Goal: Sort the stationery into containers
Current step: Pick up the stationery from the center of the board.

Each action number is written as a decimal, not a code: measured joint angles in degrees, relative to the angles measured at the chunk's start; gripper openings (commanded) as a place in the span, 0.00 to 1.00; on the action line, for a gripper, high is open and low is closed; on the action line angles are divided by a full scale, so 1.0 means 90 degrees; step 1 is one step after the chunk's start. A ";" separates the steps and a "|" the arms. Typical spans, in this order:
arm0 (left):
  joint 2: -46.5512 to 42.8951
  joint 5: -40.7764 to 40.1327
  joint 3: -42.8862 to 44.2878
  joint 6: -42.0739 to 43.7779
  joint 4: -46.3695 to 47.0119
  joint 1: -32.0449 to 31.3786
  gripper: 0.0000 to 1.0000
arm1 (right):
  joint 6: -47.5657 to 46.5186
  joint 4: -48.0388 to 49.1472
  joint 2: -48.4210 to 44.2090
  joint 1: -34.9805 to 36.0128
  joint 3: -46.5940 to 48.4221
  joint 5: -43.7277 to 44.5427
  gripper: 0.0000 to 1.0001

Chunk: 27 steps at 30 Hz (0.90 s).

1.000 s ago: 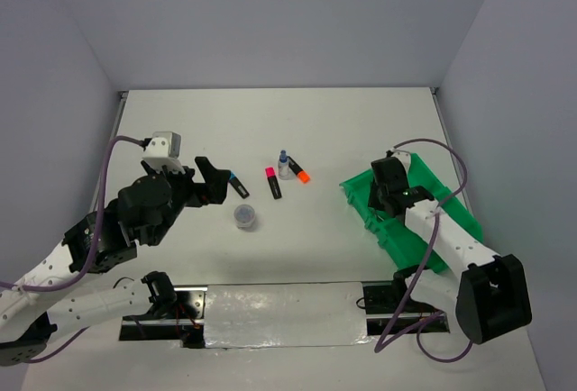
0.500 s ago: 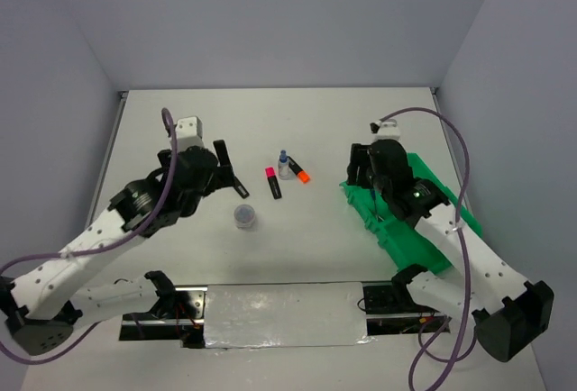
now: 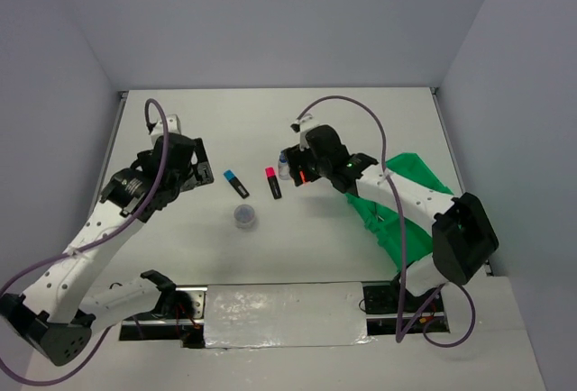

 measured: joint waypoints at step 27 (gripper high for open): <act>-0.0857 0.0862 -0.1129 0.0996 0.0617 0.0005 0.99 | 0.0104 0.0750 0.2438 0.0223 0.1870 0.0316 0.51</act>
